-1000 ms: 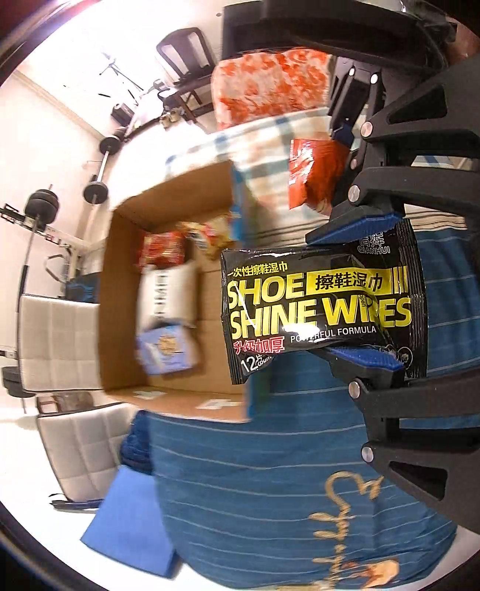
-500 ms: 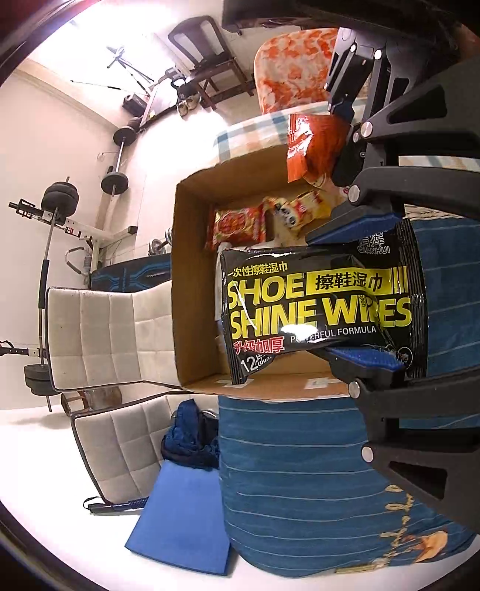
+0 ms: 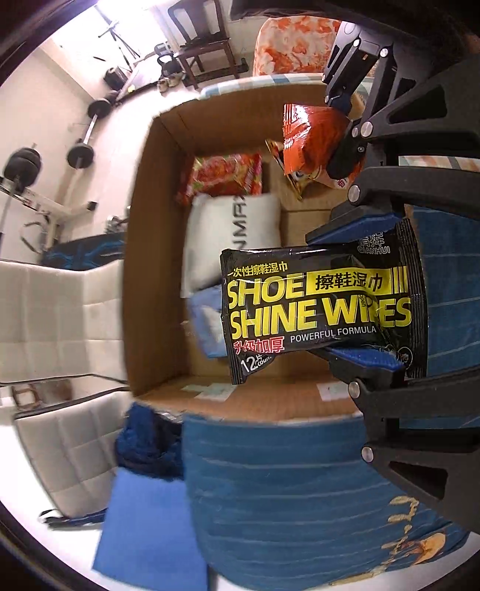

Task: Organize soft objects
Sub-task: 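Lower the shoe-shine pack into the box with the left tool while the right tool releases the orange bag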

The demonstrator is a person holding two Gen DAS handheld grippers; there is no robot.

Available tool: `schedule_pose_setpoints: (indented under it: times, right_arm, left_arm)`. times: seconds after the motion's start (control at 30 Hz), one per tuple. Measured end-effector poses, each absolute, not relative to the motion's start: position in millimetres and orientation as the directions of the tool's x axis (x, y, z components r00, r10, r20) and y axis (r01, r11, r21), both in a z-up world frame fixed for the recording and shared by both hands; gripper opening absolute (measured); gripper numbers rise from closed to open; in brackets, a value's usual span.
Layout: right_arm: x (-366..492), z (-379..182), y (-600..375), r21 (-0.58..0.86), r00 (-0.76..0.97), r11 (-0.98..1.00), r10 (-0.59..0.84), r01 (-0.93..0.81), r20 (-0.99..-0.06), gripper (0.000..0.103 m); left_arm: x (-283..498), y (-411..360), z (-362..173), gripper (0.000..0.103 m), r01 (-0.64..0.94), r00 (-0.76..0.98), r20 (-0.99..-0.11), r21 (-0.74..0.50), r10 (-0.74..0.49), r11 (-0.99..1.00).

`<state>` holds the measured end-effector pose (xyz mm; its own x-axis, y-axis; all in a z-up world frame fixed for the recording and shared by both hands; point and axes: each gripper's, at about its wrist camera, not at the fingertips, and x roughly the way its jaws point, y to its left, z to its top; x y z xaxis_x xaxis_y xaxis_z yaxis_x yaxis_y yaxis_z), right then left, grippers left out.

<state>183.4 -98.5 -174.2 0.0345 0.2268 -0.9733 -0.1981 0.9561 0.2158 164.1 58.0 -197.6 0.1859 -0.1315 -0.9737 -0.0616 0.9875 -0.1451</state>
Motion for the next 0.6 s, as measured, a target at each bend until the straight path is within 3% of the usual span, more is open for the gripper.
schedule_pose_setpoints:
  times: [0.23,0.6]
  right_arm:
    - [191.7,-214.3,-93.4,0.222,-0.025,0.951,0.222,-0.213,-0.975,0.038]
    - [199.7,-252.7,-79.4,0.242,-0.118,0.939,0.22,-0.243,-0.968,0.038]
  left_arm:
    - [178.3,56.5,-250.1,0.048,-0.089,0.048,-0.986,-0.164,-0.16,0.982]
    - [182.4,50.8,-290.3,0.05,-0.092,-0.085,-0.977,-0.185,-0.193,0.978]
